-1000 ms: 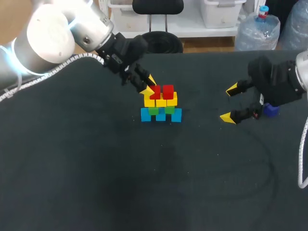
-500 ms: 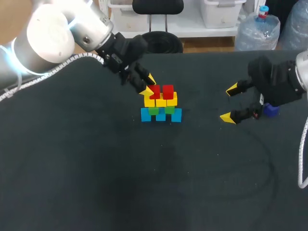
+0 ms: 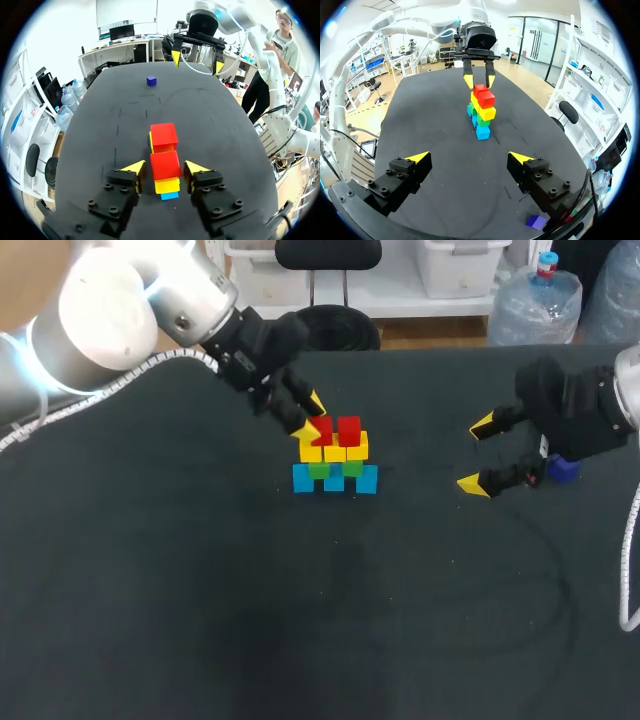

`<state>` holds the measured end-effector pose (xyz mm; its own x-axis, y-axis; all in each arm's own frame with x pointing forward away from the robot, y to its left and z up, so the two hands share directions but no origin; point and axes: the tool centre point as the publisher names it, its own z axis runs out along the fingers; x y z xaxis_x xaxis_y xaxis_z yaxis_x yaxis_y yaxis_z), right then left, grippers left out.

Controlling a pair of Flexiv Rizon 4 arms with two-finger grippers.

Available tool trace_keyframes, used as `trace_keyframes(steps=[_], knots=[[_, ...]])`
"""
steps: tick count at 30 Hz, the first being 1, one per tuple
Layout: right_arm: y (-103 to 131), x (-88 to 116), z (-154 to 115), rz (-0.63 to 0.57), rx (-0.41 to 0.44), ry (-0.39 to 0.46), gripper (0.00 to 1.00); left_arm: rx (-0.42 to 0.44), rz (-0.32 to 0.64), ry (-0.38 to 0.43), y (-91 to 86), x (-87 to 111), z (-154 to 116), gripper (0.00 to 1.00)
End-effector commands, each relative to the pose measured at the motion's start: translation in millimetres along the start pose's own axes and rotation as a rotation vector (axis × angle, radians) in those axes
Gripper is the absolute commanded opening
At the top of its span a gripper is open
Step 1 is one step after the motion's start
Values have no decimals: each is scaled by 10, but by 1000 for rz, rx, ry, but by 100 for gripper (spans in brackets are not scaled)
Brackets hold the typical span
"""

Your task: Place the blue cubes, place green cubes on the blue cubes, place the yellow cubes on the green cubes, then place the red cubes on the yellow cubes, and place purple cube on the red cubes.

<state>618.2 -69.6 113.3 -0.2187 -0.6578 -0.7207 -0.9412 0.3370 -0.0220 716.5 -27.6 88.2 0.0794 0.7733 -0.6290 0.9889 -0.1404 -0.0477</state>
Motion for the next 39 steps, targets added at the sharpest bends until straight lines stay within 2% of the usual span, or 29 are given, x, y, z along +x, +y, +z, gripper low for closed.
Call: trace_keyframes(steps=[1,3,39], knots=[[-9,7,10,-1,-3,-5,100,4,0,3,28,-4,-1,40],[-9,7,10,-1,-3,-5,100,4,1,4,28,-5,-2,37],[-9,7,10,-1,-3,-5,100,2,0,10,-47,-43,7,39]])
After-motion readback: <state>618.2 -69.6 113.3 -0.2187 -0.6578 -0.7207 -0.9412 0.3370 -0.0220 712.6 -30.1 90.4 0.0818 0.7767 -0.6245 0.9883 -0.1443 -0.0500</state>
